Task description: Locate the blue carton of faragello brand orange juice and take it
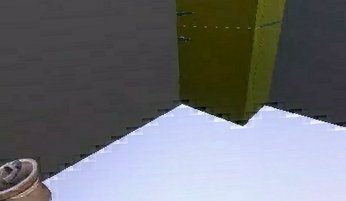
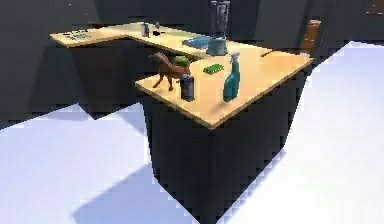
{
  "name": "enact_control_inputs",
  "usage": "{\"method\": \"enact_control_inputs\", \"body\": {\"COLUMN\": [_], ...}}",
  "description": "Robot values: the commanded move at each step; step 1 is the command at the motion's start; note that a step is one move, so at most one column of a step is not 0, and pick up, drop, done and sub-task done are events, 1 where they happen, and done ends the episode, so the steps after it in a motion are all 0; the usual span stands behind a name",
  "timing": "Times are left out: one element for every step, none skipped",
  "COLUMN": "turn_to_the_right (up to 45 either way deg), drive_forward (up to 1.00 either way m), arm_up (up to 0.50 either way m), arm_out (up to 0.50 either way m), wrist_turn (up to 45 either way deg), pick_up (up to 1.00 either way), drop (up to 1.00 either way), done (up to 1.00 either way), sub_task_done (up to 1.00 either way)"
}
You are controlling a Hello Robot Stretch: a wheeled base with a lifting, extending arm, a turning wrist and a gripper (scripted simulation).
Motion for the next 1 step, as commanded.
{"method": "enact_control_inputs", "body": {"turn_to_the_right": [45.0], "drive_forward": [0.00], "arm_up": [0.00], "arm_out": [0.00], "wrist_turn": [0.0], "pick_up": [0.00], "drop": [0.00], "done": [0.00], "sub_task_done": [0.00]}}
